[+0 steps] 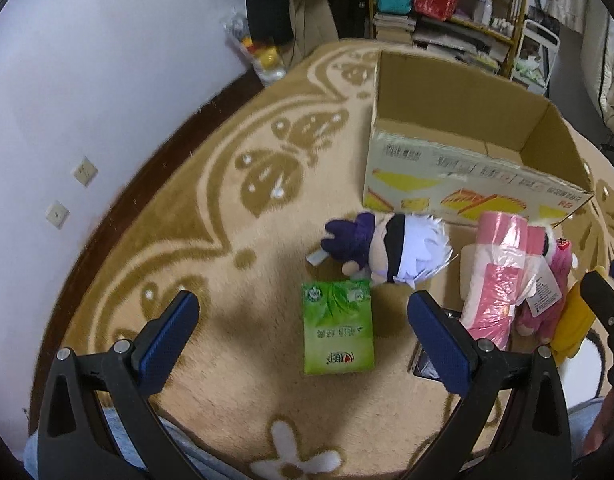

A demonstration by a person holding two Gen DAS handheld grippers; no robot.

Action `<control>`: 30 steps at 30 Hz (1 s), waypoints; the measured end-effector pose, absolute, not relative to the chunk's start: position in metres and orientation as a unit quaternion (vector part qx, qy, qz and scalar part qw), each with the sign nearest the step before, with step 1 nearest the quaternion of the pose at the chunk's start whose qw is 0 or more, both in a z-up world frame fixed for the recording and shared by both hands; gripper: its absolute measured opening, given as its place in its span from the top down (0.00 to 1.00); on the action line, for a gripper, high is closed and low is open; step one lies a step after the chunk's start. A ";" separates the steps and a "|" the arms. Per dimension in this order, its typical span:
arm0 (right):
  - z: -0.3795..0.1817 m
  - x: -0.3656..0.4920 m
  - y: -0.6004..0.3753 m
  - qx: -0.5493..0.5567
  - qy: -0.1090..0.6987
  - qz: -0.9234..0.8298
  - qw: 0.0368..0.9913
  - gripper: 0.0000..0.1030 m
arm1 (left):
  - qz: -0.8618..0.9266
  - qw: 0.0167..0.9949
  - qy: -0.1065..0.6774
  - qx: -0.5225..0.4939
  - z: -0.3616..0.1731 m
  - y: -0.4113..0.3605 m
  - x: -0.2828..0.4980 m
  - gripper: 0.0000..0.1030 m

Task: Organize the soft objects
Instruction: 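Grasp the green tissue pack with the left tool while the right tool grasps the pink roll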

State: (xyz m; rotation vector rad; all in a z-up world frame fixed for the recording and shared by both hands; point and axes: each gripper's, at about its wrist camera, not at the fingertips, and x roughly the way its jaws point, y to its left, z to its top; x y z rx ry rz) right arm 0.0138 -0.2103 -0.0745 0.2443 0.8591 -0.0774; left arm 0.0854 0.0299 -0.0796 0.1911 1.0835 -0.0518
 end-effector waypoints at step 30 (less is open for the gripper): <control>-0.124 0.091 -0.156 0.090 0.466 0.043 0.879 0.39 | 0.007 0.762 0.640 0.101 -0.171 0.032 0.133 0.00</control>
